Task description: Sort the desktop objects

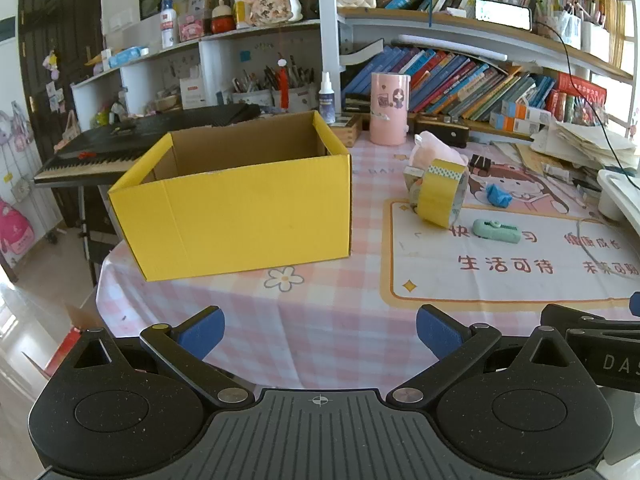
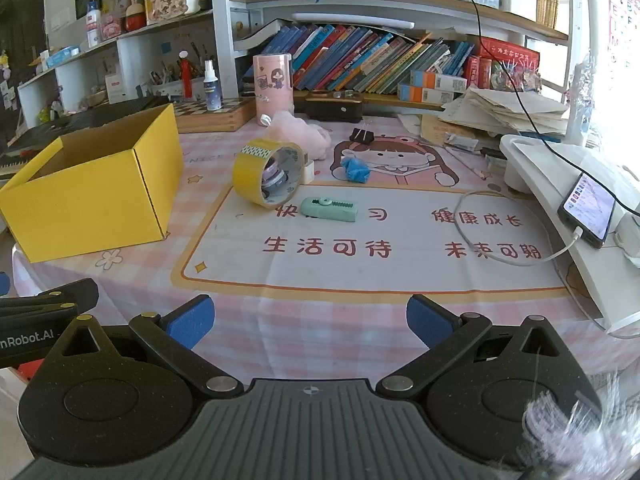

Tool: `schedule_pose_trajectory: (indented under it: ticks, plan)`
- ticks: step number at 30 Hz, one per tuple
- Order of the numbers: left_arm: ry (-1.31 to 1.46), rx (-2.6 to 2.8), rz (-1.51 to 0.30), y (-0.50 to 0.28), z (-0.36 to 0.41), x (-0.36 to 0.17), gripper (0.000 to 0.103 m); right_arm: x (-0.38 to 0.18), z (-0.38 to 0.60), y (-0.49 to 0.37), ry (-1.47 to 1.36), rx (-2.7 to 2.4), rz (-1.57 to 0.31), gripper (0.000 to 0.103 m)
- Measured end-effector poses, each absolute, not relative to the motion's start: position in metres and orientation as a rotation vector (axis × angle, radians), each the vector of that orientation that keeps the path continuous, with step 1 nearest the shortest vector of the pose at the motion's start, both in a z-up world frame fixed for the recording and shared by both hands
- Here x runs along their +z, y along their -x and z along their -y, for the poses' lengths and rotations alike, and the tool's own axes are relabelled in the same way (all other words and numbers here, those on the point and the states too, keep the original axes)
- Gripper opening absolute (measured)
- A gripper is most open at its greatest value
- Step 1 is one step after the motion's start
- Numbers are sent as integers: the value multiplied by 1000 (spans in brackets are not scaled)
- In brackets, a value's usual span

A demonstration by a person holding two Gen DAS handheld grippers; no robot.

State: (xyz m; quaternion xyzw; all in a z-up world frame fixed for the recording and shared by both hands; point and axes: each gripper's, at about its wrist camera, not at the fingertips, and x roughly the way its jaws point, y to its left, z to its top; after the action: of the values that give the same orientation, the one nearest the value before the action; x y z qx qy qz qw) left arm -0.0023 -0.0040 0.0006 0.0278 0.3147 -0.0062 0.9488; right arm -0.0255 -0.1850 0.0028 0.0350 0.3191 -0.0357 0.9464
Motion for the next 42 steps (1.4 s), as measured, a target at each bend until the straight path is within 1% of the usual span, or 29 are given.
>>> schedule_pose_trajectory:
  ticks: [42]
  plan:
    - [-44,-17,-656,-1,4,-1,103,3,182,26,-75,-27,-649,103]
